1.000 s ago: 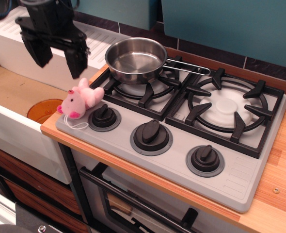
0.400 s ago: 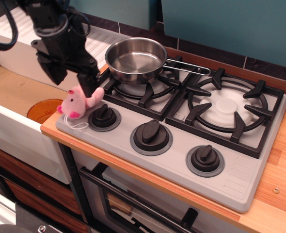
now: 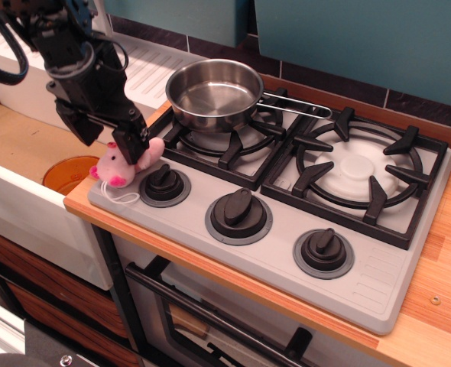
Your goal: Put stuffedpig in pan
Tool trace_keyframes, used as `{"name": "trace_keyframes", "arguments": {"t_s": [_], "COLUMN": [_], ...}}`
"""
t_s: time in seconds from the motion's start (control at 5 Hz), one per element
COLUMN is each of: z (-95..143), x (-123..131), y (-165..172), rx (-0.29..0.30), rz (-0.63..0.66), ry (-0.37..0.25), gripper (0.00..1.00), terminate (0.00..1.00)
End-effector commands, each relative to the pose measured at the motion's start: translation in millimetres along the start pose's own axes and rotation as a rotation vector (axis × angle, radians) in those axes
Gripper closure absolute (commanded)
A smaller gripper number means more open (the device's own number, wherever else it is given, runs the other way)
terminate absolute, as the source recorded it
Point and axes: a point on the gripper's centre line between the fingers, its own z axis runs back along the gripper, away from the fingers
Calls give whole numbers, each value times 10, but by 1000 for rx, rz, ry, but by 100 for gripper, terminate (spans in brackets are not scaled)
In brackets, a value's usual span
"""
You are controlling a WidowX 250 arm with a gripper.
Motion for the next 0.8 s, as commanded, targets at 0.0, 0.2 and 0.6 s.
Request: {"name": "trace_keyframes", "arguments": {"t_s": [0.0,0.2,0.6], "z": [-28,-98,-159], "x": [131,127,98], "y": [108,150,124], "rx": [23,11,47], "rz": [-6,-17,-5], "ry": [-11,9,63], "gripper": [0,0,100], "terminate": [0,0,0]}}
